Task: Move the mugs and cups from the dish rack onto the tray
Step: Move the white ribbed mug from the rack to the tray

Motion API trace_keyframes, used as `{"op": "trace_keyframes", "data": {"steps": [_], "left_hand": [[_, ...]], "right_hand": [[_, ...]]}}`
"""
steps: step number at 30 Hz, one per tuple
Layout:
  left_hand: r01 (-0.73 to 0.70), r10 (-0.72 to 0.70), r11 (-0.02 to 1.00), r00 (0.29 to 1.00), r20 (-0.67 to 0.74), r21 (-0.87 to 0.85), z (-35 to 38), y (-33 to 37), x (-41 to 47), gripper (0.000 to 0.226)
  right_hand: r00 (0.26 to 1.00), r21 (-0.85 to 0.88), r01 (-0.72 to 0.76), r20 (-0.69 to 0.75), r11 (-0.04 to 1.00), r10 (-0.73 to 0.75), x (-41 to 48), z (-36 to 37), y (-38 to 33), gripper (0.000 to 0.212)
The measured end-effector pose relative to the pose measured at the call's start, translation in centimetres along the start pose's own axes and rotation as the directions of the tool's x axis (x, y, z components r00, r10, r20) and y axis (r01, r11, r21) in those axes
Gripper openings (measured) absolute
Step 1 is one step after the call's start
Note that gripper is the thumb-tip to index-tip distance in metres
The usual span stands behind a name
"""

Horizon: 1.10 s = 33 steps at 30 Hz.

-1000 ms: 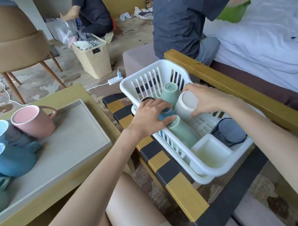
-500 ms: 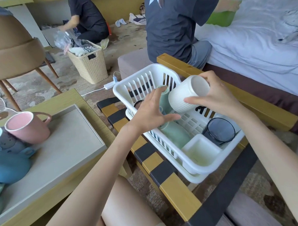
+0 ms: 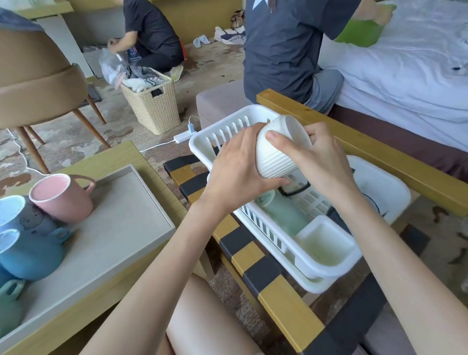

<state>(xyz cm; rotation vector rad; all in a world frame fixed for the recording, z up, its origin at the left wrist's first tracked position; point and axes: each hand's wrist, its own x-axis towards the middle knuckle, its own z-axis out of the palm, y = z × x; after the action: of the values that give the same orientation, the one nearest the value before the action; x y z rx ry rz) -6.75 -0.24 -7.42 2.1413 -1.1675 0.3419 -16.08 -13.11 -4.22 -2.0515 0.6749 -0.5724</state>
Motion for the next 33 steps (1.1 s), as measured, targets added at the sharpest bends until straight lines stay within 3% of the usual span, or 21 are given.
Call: {"op": "trace_keyframes", "data": {"steps": [8,15,24,28,33], "left_hand": [[0.109,-0.107,0.994,0.986,-0.129,0.004,-6.2,-5.5,-3.6,0.093],[0.273,-0.277,0.961,0.954,-0.113,-0.048,-8.7,-11.7,-9.5,0.09],[0.511,-0.526,0.844,0.848,-0.067,-0.162,-7.8,-18.4,-15.6,0.096],[0.555,-0.582,0.802,0.81,-0.077,-0.221,-7.4,-20.9,-17.1,0.095],[0.593,-0.637,0.757,0.764,-0.107,-0.277,-6.9,-23.0,-18.1,0.092]], "right_hand": [[0.946,0.285,0.065,0.289,0.956,-0.15,-1.2,7.1,-4.0,0.071],[0.897,0.329,0.047,0.402,0.943,-0.185,-3.4,16.0,-4.9,0.079],[0.832,0.149,0.147,0.517,0.978,-0.204,-4.2,26.0,-4.2,0.08],[0.809,0.059,0.236,0.54,0.97,-0.23,-4.1,28.9,-4.2,0.084],[0.762,0.069,0.282,0.59,0.957,-0.267,-3.6,30.9,-4.2,0.085]]}}
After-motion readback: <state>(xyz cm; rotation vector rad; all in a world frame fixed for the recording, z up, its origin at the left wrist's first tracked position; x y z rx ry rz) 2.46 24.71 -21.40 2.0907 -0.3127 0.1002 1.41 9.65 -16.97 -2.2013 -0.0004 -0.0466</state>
